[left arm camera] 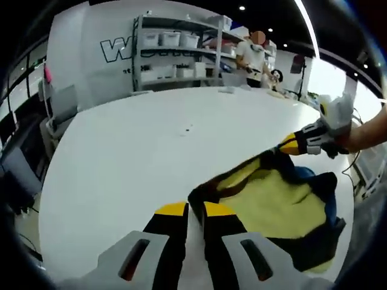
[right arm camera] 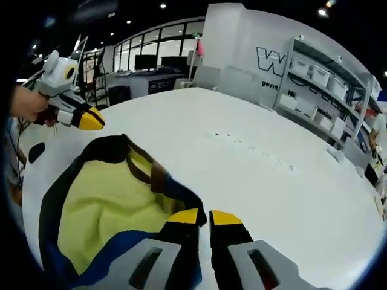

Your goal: Fold the garment on the visible template until the final outline fits inside the template.

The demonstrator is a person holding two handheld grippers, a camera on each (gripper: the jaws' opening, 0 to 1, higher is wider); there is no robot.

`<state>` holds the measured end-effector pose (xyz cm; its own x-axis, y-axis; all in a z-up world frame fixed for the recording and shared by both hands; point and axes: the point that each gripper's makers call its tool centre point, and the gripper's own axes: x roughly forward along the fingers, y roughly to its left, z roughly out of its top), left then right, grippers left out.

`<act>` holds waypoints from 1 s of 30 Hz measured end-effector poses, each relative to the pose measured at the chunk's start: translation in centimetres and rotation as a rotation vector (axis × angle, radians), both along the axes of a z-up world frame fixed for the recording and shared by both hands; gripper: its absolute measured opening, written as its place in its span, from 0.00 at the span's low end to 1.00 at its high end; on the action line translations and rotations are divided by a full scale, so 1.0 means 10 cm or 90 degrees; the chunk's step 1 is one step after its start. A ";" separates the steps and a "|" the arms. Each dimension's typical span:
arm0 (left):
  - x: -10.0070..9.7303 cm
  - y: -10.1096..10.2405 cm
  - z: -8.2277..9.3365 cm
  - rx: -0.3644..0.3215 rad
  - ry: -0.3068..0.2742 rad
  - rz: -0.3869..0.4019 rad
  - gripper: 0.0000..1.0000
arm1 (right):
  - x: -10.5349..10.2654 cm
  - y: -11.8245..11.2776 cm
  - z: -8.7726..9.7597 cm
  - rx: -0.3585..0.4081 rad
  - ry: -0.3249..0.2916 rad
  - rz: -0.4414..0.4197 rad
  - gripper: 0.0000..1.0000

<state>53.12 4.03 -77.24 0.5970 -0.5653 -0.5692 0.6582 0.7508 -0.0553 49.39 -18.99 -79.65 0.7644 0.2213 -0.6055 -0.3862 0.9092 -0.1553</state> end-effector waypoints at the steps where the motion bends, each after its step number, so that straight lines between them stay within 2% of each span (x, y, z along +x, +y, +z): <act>1: -0.02 0.00 0.00 0.002 0.000 -0.001 0.11 | -0.02 -0.02 0.00 -0.003 0.001 0.001 0.02; 9: -0.18 -0.05 0.05 0.010 -0.010 -0.014 0.15 | -0.18 -0.10 0.10 0.003 -0.009 -0.014 0.09; 13: -0.27 -0.08 0.11 -0.006 -0.015 -0.015 0.16 | -0.28 -0.12 0.17 0.024 -0.021 -0.035 0.12; 20: -0.44 -0.11 0.16 -0.003 -0.023 -0.029 0.20 | -0.46 0.00 0.27 0.029 -0.036 -0.011 0.20; 25: -0.56 -0.11 0.19 -0.006 -0.026 -0.033 0.23 | -0.57 0.07 0.33 0.032 -0.041 0.002 0.23; 30: -0.69 -0.09 0.23 -0.011 -0.031 -0.038 0.26 | -0.67 0.14 0.42 0.051 -0.048 0.002 0.29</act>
